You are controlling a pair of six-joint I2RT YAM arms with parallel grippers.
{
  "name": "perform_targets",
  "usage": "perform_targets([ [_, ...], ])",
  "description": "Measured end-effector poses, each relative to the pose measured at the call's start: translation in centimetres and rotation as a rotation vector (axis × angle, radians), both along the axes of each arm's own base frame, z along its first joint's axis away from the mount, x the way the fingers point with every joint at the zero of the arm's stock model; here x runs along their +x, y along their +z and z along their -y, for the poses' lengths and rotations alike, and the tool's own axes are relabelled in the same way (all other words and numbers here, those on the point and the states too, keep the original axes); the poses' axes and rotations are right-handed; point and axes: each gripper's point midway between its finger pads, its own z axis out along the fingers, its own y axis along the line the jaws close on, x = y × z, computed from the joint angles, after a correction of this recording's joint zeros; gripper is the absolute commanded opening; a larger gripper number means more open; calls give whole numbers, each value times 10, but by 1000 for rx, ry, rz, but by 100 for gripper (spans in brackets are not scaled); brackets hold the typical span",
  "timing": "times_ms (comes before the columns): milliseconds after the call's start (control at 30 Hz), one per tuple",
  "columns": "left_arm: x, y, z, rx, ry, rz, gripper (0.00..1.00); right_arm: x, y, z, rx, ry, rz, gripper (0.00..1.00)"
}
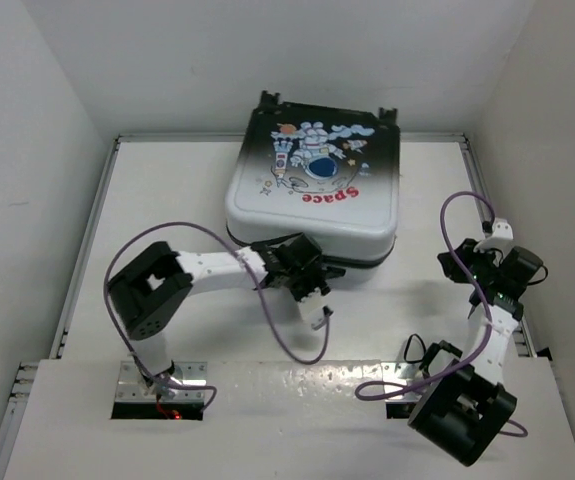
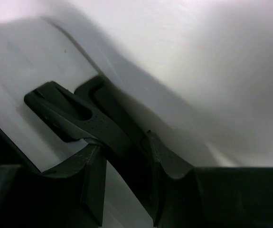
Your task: Pack the luggage
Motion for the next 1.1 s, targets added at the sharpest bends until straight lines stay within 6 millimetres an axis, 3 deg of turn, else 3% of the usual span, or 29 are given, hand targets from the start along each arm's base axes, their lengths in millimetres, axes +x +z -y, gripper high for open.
perform_targets([
  [100,-25,0,-45,27,-94,2,0,-1,4,-6,16,26,14,22],
  [133,-31,1,-62,37,-111,-6,6,-1,5,-9,27,36,18,24],
  [167,-36,1,-81,53,-114,-19,15,-2,6,-12,37,49,21,25],
  [233,-39,0,-116,85,-101,-42,44,-3,7,-18,58,78,28,28],
  [267,-38,0,-129,95,-88,-51,68,-4,8,-23,70,98,32,29],
  [333,-38,-5,-156,128,-37,-107,84,-6,10,-31,96,137,36,29],
  [367,-37,-6,-162,120,-7,-137,99,-7,10,-35,104,156,38,29],
  [500,-23,4,-169,42,185,-234,100,-11,12,-51,120,242,54,29],
  [633,5,43,-163,-140,465,-331,100,-17,16,-65,102,321,77,29],
  [700,28,85,-153,-311,623,-349,100,-22,18,-69,69,356,100,29],
  [800,61,172,-142,-608,778,-292,100,-29,20,-76,9,407,138,29],
  [900,62,262,-136,-891,821,-257,100,-37,15,-82,-24,450,154,27],
  [933,58,285,-139,-968,840,-261,90,-40,13,-85,-34,467,157,26],
  [1000,51,314,-149,-1094,925,-311,82,-44,6,-89,-48,491,161,23],
  [1033,48,320,-155,-1141,980,-351,71,-46,3,-90,-54,498,162,23],
  [1100,49,315,-166,-1200,1136,-480,61,-48,-3,-91,-66,501,165,22],
])
